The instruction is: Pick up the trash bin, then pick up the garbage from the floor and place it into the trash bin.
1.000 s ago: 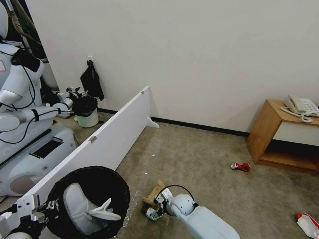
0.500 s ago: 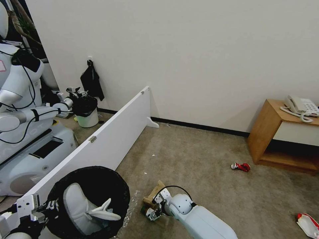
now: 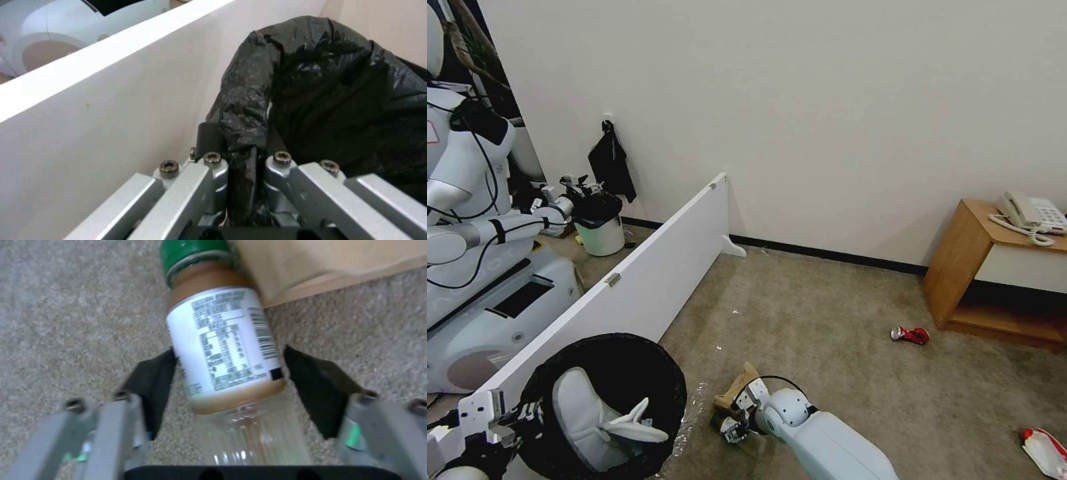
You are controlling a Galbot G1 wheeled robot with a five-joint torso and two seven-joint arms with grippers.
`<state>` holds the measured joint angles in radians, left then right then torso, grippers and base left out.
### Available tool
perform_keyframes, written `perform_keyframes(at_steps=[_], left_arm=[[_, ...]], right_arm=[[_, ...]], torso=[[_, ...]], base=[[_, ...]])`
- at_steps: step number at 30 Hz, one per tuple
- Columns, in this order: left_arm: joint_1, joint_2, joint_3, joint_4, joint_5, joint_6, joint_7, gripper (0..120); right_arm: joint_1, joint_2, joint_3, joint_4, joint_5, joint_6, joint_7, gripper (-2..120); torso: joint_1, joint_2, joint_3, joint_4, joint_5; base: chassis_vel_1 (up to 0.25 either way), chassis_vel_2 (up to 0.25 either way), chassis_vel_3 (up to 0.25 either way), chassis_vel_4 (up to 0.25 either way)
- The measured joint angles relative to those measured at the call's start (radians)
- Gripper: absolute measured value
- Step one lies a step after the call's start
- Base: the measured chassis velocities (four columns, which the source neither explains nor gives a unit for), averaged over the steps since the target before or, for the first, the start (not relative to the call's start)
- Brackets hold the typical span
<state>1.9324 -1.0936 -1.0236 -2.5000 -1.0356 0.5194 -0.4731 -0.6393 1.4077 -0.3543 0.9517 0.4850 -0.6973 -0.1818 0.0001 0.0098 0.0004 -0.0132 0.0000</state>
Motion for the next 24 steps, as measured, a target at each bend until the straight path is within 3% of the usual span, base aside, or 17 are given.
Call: perform_keyframes(at_steps=[6,12,20,24], left_arm=[[0.000,0.002,-0.003,0.000,-0.003,0.000,-0.001,4],[0.000,0.002,-0.004,0.000,-0.005,0.000,-0.001,4],[0.001,0.000,-0.003,0.000,-0.005,0.001,-0.001,4],[0.002,0.001,0.003,0.000,-0.001,0.001,-0.001,4]], right_arm=[[0.002,0.012,0.013,-0.027,0.002,0.006,-0.002,39],[0.002,0.007,0.018,-0.021,0.005,0.006,-0.002,28],[-0.016,-0.023,0.019,0.038,0.024,-0.019,0.010,28],[-0.029,-0.061,0.030,0.143,0.074,-0.039,0.034,28]], torso=[[0.000,0.000,0.000,0.0001,0.0001],[0.000,0.000,0.000,0.0002,0.0002],[0.000,0.000,0.000,0.0000,0.0001],[0.000,0.000,0.000,0.0001,0.0000]], base=[[0.000,0.000,0.000,0.000],[0.000,0.000,0.000,0.000],[0.000,0.000,0.000,0.000],[0.000,0.000,0.000,0.000]])
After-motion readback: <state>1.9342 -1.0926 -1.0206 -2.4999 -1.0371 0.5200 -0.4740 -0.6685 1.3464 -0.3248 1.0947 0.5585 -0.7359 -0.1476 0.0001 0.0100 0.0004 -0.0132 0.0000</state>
